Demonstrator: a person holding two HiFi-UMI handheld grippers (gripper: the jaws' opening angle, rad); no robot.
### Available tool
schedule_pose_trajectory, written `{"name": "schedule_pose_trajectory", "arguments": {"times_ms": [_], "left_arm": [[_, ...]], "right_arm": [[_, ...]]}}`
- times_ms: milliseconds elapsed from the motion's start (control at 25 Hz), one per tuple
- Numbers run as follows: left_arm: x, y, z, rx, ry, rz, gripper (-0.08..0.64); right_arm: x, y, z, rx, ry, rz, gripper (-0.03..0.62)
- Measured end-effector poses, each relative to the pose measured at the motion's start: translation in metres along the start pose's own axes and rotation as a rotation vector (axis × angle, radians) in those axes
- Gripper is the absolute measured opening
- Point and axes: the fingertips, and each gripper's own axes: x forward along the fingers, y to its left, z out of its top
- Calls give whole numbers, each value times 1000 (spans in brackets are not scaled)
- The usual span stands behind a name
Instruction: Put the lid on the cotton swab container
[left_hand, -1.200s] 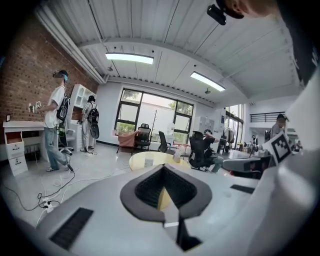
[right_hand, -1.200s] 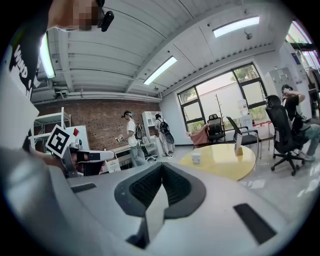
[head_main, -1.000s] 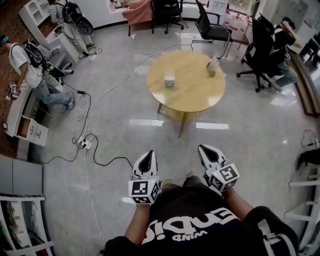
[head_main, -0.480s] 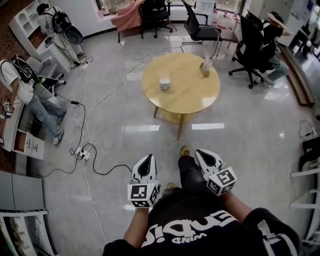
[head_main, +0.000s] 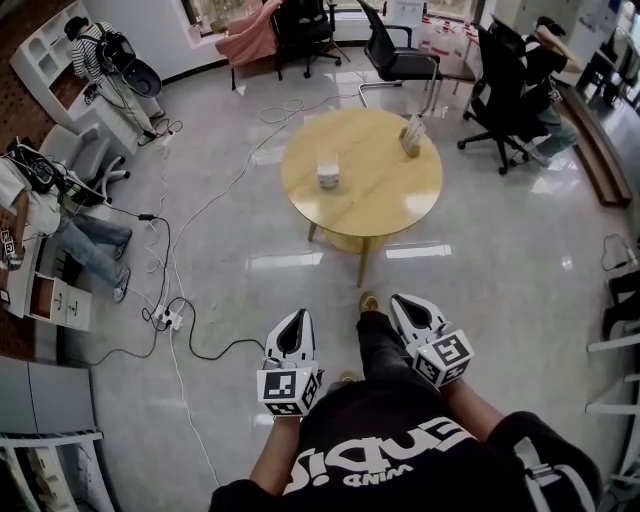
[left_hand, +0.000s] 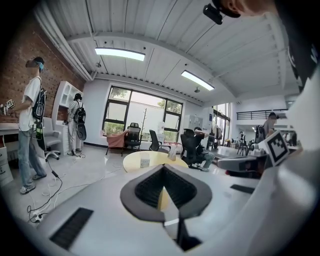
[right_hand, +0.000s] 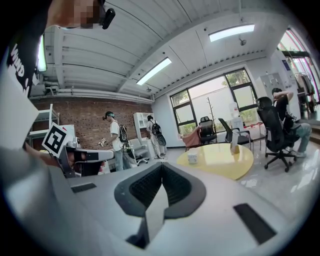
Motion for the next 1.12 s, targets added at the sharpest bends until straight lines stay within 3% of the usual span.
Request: {"name": "schedule_pose_trajectory", "arguments": {"times_ms": [440,800,1120], "left_arm": [[61,21,12,7,2,8,9],[120,41,39,3,-2,-2,9],[182,65,73,-11,-24,17,9]], "right_arm": [[53,-40,10,-1,8,12,2],[99,-86,38,7,1,-15,2],[155,-122,74,-9,9,18,2]]}}
